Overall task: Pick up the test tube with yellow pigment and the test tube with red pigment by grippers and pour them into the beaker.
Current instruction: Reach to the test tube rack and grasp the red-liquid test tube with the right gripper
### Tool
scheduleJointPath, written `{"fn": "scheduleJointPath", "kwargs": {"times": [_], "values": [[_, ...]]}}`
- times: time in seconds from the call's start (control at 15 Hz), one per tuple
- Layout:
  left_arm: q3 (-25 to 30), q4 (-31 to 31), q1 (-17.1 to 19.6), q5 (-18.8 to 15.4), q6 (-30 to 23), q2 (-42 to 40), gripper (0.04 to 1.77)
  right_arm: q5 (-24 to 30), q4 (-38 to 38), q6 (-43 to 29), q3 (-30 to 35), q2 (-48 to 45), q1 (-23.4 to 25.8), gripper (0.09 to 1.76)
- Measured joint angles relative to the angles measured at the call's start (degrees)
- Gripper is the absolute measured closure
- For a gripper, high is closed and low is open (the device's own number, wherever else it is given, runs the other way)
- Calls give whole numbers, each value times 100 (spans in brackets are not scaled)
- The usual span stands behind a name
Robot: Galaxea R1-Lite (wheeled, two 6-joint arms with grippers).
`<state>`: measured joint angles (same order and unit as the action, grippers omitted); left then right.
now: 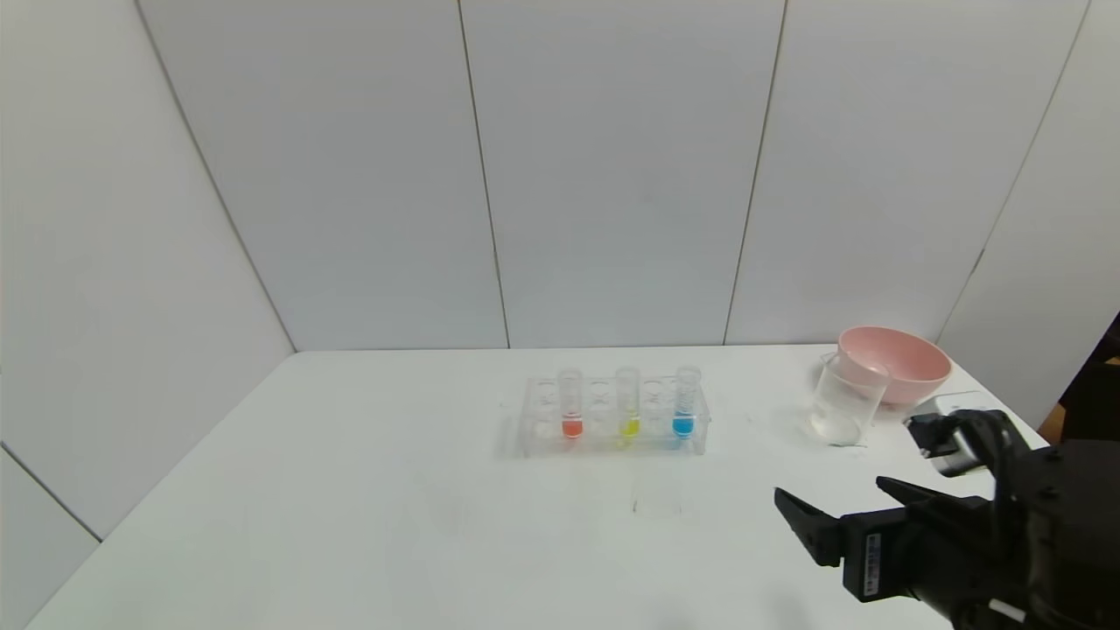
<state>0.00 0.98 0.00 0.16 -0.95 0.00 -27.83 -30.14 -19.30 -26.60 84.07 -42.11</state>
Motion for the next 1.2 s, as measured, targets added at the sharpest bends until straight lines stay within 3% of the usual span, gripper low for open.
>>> {"fn": "scheduleJointPath", "kwargs": {"times": [0.53, 1.2], "values": [[0, 0, 0, 0, 0, 0, 9, -983, 59, -249, -1692, 1781, -1302, 14], [0, 0, 0, 0, 0, 0, 9, -1092, 931, -251, -4539, 3812, -1409, 14]]}}
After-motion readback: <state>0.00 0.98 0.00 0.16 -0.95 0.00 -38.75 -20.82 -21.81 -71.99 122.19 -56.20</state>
